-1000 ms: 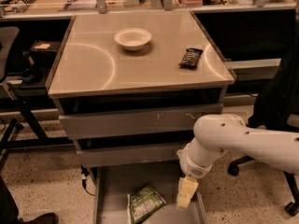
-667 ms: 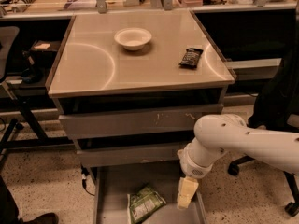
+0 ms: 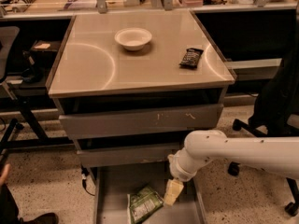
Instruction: Pick green jalapeno chip bag from bottom drawer and place on counter
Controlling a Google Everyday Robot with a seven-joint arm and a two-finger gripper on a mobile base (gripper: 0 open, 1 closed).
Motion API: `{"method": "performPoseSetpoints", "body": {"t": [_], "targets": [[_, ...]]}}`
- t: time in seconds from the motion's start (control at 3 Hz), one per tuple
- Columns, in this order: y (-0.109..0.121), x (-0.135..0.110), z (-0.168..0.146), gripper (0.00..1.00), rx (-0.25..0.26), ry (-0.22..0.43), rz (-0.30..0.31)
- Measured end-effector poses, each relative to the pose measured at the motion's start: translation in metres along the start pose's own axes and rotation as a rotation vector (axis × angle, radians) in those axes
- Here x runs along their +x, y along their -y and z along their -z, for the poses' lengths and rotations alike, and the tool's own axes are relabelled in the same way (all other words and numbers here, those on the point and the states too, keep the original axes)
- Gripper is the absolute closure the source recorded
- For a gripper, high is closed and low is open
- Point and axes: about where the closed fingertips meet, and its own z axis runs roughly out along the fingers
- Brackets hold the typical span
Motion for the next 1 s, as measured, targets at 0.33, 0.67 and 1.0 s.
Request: {"method": "performPoseSetpoints", "body": {"t": [0.33, 0.67, 1.0], "targets": [[0.020, 0.005, -0.043, 0.00, -0.012, 0.027, -0.076], [0.018, 0.008, -0.053, 0.00, -0.025, 0.029, -0.087], [0.012, 0.010, -0.069, 0.00, -0.048, 0.045, -0.080]]}}
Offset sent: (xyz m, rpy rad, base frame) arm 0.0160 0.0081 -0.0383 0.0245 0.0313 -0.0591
